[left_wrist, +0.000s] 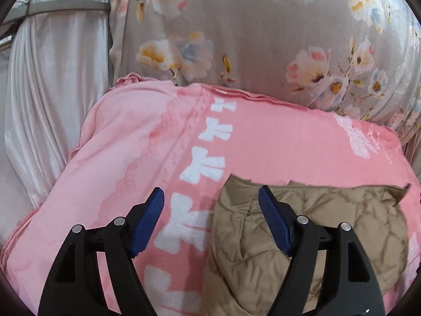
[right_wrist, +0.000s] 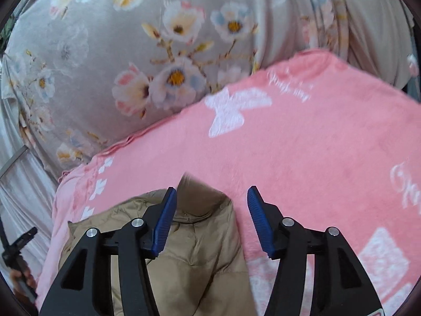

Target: Fold large clothes

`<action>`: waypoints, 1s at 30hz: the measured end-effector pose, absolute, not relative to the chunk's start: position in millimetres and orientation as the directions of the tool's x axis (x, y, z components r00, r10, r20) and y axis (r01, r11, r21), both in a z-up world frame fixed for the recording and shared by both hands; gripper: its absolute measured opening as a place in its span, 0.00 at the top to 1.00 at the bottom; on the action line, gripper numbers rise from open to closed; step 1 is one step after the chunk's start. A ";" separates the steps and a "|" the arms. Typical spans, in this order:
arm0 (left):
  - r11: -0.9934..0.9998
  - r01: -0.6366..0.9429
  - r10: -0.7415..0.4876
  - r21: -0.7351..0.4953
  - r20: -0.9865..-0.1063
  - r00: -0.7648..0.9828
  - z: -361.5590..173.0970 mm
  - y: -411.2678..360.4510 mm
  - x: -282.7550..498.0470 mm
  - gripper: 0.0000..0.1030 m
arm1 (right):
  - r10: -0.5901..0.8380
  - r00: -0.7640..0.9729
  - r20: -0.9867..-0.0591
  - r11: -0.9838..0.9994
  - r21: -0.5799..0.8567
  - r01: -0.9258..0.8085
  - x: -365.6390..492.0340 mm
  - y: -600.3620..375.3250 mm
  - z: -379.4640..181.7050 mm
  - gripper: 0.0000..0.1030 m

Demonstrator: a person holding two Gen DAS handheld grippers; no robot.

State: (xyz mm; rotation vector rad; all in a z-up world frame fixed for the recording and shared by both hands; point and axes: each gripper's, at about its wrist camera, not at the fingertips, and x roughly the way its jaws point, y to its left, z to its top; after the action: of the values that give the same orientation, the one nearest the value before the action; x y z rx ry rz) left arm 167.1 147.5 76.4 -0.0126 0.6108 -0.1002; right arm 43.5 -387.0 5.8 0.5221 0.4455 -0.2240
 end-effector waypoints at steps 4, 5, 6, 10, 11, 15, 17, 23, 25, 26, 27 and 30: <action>0.983 0.160 -0.185 -0.094 -0.585 0.790 90.0 108.6 170.6 0.31 | -0.091 0.902 -0.423 0.890 0.371 0.264 48.8 -345.7 35.7 0.76; 0.978 0.185 -0.203 -0.093 -0.593 0.779 86.9 89.4 174.6 0.31 | -0.079 0.899 -0.431 0.904 0.348 0.247 57.2 -331.3 38.7 0.81; 0.978 0.194 -0.204 -0.082 -0.604 0.771 82.5 74.0 178.0 0.33 | -0.059 0.895 -0.441 0.921 0.322 0.219 67.6 -314.1 39.8 0.89; 0.972 0.229 -0.205 -0.053 -0.669 0.715 47.2 9.5 206.9 0.40 | -0.086 0.876 -0.475 0.971 0.157 0.181 116.5 -262.0 35.3 0.97; 0.974 0.222 -0.192 -0.045 -0.685 0.703 37.3 0.2 216.5 0.42 | -0.092 0.867 -0.490 0.973 0.142 0.184 128.8 -260.8 31.3 0.97; 0.986 0.168 -0.112 0.004 -0.728 0.677 3.9 -8.7 248.6 0.45 | -0.141 0.815 -0.562 0.967 0.097 0.235 158.3 -278.8 3.3 0.97; 0.986 0.164 -0.106 0.002 -0.752 0.651 -12.1 -6.6 260.3 0.47 | -0.139 0.779 -0.612 0.964 0.097 0.248 170.3 -290.9 -17.5 0.97; 0.986 0.166 -0.117 -0.011 -0.756 0.644 -39.8 -6.3 268.5 0.46 | -0.070 0.726 -0.684 0.954 0.167 0.250 185.3 -306.7 -59.3 0.98; 0.986 0.164 -0.119 -0.015 -0.754 0.646 -42.0 -7.2 268.3 0.46 | -0.057 0.715 -0.697 0.950 0.181 0.253 188.3 -308.3 -65.8 1.00; 0.987 0.162 -0.120 -0.017 -0.752 0.648 -43.8 -7.2 268.2 0.45 | -0.054 0.711 -0.701 0.949 0.184 0.254 189.6 -307.9 -67.3 1.00; 0.987 0.157 -0.113 -0.013 -0.749 0.653 -46.6 -7.5 267.9 0.45 | -0.051 0.708 -0.705 0.949 0.187 0.254 190.6 -307.5 -69.3 1.00; 0.989 0.149 -0.089 0.015 -0.743 0.663 -50.6 -11.8 267.7 0.45 | -0.057 0.701 -0.711 0.950 0.176 0.256 192.5 -304.2 -73.2 1.00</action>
State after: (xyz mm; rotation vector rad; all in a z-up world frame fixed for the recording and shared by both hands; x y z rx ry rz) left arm 267.7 -11.8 -50.6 0.0767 0.8349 -0.1350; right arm 192.5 -304.2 -73.2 0.2718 0.7763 -0.1768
